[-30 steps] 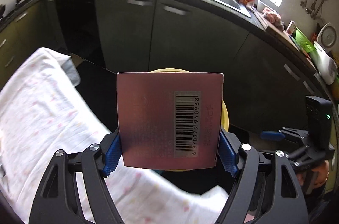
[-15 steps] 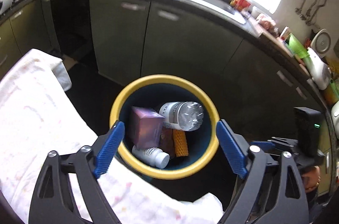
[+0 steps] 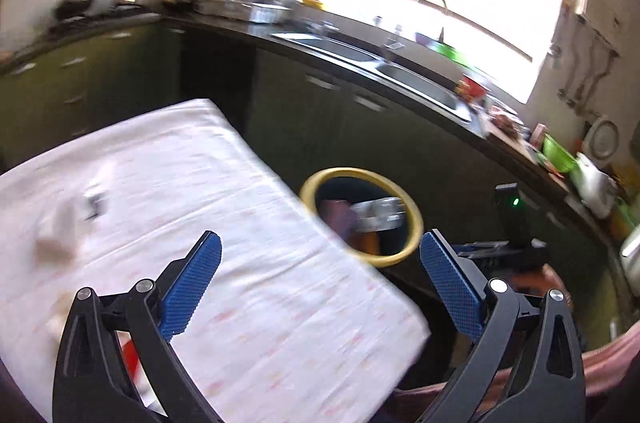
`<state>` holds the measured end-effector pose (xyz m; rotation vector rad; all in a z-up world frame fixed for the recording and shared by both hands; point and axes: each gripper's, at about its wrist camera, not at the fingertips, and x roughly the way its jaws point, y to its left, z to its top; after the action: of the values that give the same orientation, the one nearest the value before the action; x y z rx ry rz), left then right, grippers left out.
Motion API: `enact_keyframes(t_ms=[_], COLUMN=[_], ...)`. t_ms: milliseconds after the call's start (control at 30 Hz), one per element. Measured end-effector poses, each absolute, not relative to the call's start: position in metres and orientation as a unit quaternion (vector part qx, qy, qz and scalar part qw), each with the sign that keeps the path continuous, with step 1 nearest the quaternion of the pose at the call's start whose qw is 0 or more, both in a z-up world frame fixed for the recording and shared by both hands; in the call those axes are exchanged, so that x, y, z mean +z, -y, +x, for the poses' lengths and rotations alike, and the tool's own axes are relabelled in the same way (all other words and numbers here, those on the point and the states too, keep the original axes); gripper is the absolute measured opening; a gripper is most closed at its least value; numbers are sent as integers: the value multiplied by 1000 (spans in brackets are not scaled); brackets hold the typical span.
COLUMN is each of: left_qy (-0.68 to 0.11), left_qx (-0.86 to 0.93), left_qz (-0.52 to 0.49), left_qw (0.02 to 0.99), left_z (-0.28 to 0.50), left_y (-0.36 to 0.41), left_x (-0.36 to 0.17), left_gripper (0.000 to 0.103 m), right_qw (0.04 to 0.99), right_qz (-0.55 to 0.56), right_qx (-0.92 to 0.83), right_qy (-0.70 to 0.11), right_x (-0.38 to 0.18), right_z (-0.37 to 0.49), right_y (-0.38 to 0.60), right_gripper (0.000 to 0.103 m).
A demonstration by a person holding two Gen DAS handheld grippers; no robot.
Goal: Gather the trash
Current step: 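Move the right tool to the red-and-white milk carton and grasp it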
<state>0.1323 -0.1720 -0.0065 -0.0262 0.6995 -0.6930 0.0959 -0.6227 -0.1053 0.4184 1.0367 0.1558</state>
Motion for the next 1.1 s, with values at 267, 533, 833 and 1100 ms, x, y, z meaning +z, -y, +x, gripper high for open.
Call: enact_keyframes(t_ms=[267, 533, 833, 1100], left_qy=[-328, -327, -329, -338], left_qx=[-164, -84, -96, -107], left_qz=[-41, -87, -89, -104], left_qw=[930, 937, 935, 929], left_z=[84, 58, 42, 44], left_y=[26, -62, -64, -67], left_x=[-24, -46, -59, -72], left_gripper=[98, 98, 98, 98], right_qw=[843, 832, 819, 803], right_qz=[81, -40, -127, -155], right_qx=[167, 289, 329, 312], right_qy=[-505, -471, -453, -483], right_x=[-85, -62, -74, -96], right_z=[138, 150, 165, 190], right_y=[505, 354, 250, 221], right_gripper=[81, 81, 81, 74])
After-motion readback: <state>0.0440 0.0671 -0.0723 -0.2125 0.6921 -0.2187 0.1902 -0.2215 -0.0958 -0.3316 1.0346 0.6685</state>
